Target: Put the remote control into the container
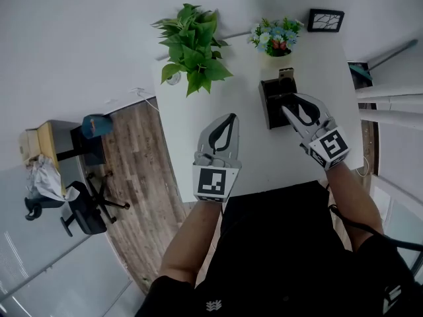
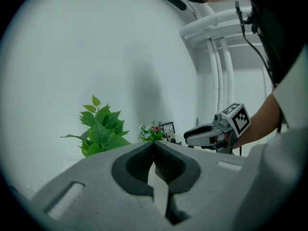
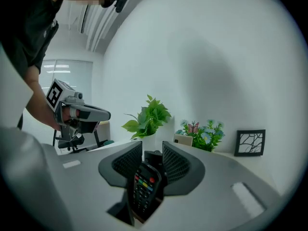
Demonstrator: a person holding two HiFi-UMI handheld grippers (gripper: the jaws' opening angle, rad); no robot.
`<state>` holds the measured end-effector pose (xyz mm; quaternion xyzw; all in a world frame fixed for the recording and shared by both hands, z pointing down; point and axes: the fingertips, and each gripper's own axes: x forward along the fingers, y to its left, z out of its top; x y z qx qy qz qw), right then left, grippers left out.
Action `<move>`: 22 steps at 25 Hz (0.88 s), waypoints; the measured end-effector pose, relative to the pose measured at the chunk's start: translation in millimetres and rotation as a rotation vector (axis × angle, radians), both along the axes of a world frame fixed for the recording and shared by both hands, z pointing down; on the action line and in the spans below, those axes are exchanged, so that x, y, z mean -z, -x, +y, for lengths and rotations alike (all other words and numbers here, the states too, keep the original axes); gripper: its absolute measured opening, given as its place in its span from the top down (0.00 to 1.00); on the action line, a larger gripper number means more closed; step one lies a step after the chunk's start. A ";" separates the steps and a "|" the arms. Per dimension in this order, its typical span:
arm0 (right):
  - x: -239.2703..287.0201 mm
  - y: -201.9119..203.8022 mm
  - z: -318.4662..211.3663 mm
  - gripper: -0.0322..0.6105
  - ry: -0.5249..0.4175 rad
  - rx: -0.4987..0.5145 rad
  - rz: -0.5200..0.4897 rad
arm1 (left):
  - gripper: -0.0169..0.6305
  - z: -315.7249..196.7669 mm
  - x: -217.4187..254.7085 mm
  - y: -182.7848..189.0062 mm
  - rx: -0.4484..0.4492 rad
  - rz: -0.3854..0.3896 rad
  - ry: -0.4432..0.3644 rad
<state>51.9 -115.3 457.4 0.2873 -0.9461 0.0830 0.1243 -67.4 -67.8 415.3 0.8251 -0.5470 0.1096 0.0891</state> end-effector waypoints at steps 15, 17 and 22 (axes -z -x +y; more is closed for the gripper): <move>65.9 -29.3 -5.6 0.84 -0.122 -0.224 0.006 | 0.97 1.4 44.5 13.3 -0.085 -0.025 -0.069; 75.7 -36.2 -3.6 0.85 -0.129 -0.259 0.000 | 0.97 2.2 53.3 13.5 -0.094 -0.019 -0.086; 102.4 -44.3 7.7 0.89 -0.108 -0.323 -0.046 | 0.97 9.7 72.5 16.6 -0.114 -0.024 -0.117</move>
